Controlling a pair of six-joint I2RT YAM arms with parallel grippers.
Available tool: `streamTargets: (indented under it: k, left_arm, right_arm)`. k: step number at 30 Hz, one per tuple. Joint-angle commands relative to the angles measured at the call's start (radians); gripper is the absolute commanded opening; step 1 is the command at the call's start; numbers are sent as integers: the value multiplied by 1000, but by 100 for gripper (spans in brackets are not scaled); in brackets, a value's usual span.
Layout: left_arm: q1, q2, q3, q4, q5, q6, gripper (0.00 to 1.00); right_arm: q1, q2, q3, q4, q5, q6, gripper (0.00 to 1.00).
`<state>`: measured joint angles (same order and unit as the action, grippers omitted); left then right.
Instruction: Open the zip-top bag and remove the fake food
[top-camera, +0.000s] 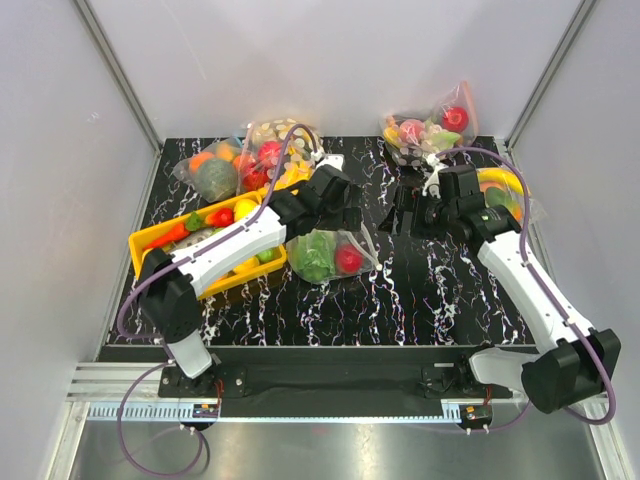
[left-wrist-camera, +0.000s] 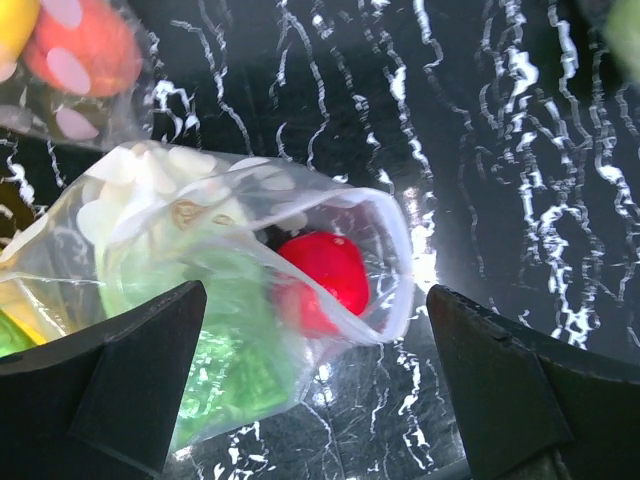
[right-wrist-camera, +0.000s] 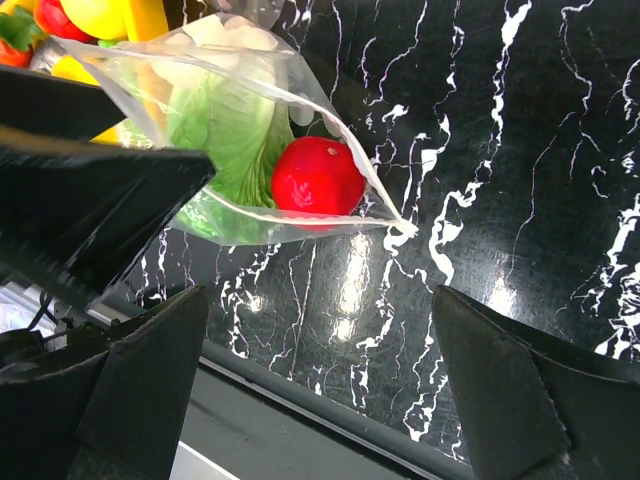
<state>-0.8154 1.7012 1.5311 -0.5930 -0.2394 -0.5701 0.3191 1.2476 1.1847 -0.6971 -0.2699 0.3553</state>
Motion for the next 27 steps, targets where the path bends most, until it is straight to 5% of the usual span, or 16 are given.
streamTargets:
  k: [1, 7, 9, 15, 23, 27]
  left_arm:
    - [9, 6, 67, -19, 6, -28, 99]
    - [9, 74, 110, -57, 26, -28, 89]
    - [9, 77, 112, -63, 29, -31, 69]
    - [9, 74, 116, -82, 29, -22, 33]
    - [10, 64, 110, -96, 58, -22, 13]
    - [10, 54, 84, -90, 61, -20, 0]
  right_arm:
    - [-9, -51, -20, 57, 38, 7, 100]
    - [-11, -48, -80, 125, -17, -4, 100]
    - [-14, -30, -85, 139, -28, -13, 100]
    - [-15, 38, -48, 157, -37, -55, 100]
    - [-15, 165, 33, 188, -130, -64, 94]
    - [-6, 202, 64, 192, -149, -36, 83]
